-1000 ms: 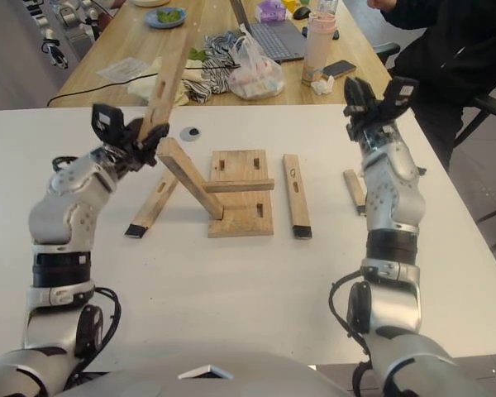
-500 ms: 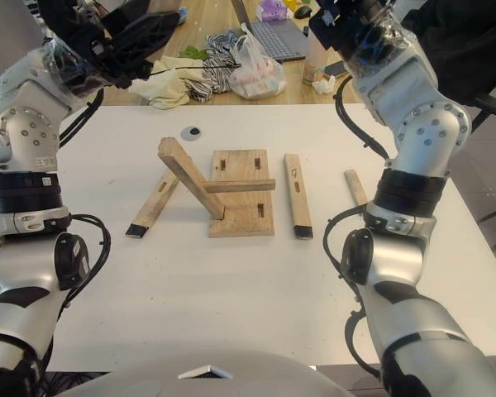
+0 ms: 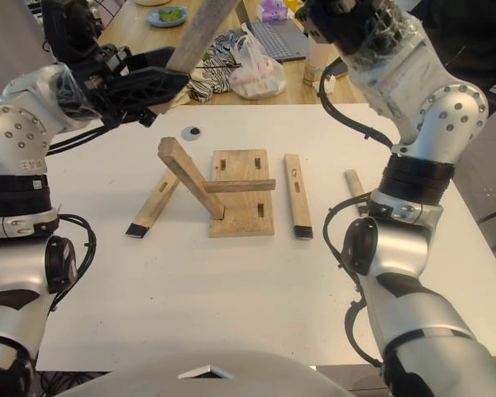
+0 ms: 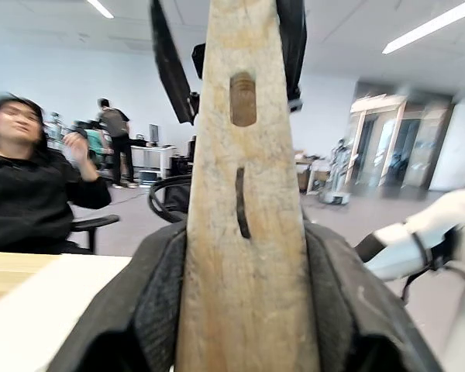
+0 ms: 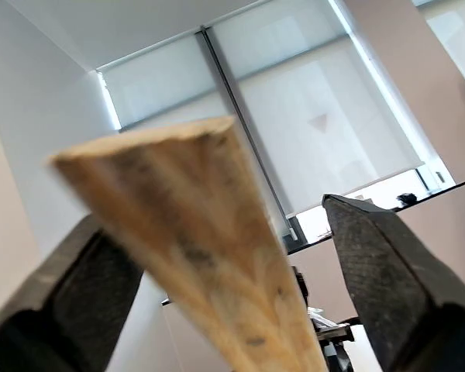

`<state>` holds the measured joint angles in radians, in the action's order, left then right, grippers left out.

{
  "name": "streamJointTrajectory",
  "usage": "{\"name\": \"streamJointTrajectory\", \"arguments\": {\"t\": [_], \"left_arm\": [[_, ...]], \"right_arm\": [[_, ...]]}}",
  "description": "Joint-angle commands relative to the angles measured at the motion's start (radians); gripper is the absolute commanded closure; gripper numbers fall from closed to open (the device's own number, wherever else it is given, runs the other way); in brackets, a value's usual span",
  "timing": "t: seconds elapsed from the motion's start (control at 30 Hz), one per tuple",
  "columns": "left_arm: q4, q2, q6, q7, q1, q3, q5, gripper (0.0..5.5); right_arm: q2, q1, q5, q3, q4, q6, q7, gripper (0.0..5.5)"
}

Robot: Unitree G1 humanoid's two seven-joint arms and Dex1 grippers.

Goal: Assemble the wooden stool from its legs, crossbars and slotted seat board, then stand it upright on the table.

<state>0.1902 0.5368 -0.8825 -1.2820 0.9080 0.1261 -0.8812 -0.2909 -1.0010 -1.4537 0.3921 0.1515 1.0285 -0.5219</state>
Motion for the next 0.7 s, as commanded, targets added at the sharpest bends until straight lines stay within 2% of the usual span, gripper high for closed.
{"name": "streamJointTrajectory", "arguments": {"t": [0.03,0.23,0.33,0.37,0.5,0.57,0.7], "left_arm": [[0.045,0.0,-0.046,0.023,0.058,0.028,-0.028,3.5],[0.022,0.005,-0.045,0.01,0.034,-0.003,-0.005,3.5],[0.024,0.002,-0.045,0.013,0.033,-0.005,-0.001,3.5],[0.016,0.0,-0.042,0.014,0.025,-0.007,0.0,3.5],[-0.027,-0.004,-0.032,0.021,-0.016,-0.024,0.011,3.51],[-0.028,-0.002,-0.029,0.026,-0.018,-0.023,0.016,3.51],[-0.027,-0.011,0.01,0.044,-0.018,-0.031,0.047,3.51]], "right_arm": [[-0.018,-0.01,-0.009,-0.006,0.002,0.013,0.001,2.34],[-0.011,-0.012,0.017,-0.004,0.001,-0.021,0.015,3.23],[-0.014,-0.018,-0.003,-0.007,0.001,0.002,0.023,3.28],[-0.019,-0.011,-0.001,-0.014,-0.013,0.011,0.011,2.91],[-0.017,-0.025,0.0,-0.007,0.028,0.007,0.044,2.42],[-0.021,-0.03,0.011,-0.006,0.038,-0.003,0.039,2.42],[-0.015,-0.036,0.02,-0.001,0.06,-0.016,0.064,2.97]]}}
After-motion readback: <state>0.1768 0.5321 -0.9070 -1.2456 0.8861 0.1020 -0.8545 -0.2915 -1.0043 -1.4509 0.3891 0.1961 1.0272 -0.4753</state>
